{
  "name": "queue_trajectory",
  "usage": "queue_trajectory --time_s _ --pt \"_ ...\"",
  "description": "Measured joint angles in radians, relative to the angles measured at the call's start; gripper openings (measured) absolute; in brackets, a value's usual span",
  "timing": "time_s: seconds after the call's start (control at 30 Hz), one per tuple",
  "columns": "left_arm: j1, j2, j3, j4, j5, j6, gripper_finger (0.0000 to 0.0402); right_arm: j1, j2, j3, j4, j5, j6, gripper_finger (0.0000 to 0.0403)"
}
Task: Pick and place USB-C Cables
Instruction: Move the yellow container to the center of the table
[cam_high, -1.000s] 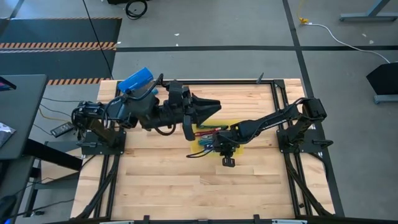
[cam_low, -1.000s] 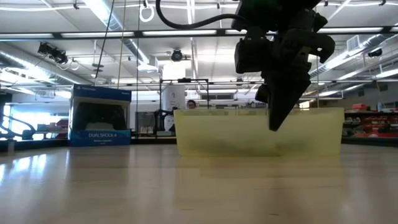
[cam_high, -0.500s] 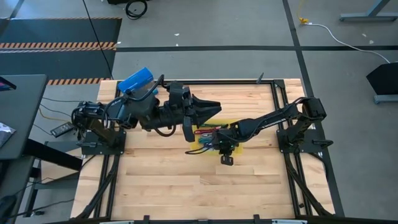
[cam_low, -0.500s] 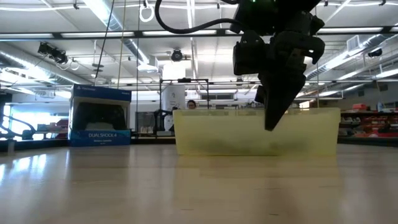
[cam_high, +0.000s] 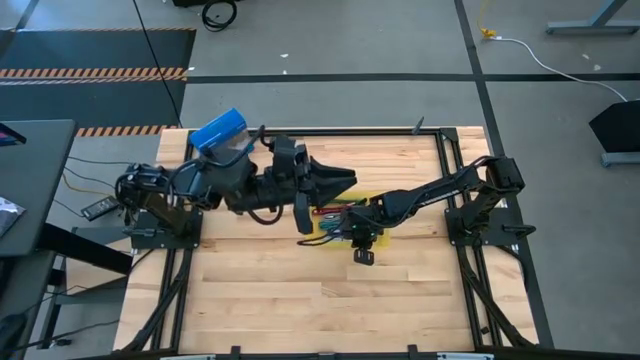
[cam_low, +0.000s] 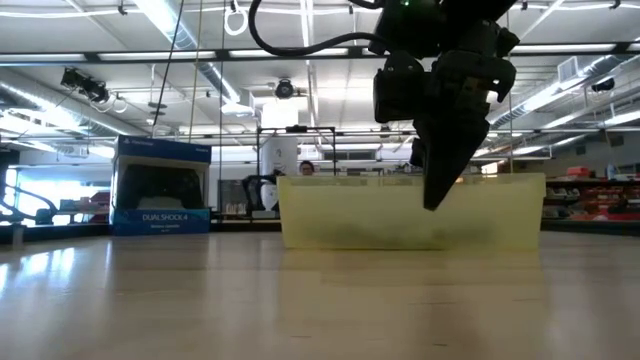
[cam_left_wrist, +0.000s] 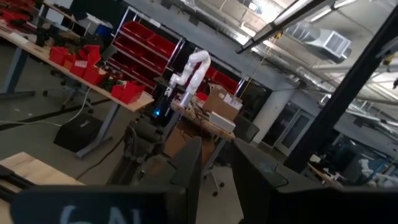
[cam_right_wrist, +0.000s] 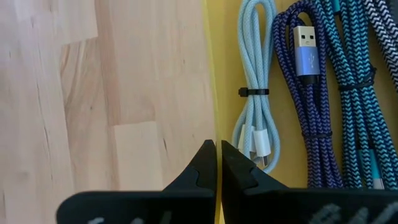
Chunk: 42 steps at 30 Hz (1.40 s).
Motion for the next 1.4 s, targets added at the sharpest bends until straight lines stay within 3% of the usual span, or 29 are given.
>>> queue_trajectory --time_s 1.17,1.4 --pt "-0.023 0.002 0.000 0.003 -0.001 -0.016 0.0093 0.019 0.054 0.005 0.060 -0.015 0.074 0.0002" --pt "-0.023 0.002 0.000 0.003 -0.001 -0.020 0.0093 -0.007 0.065 0.034 0.083 0.006 -0.067 0.0002"
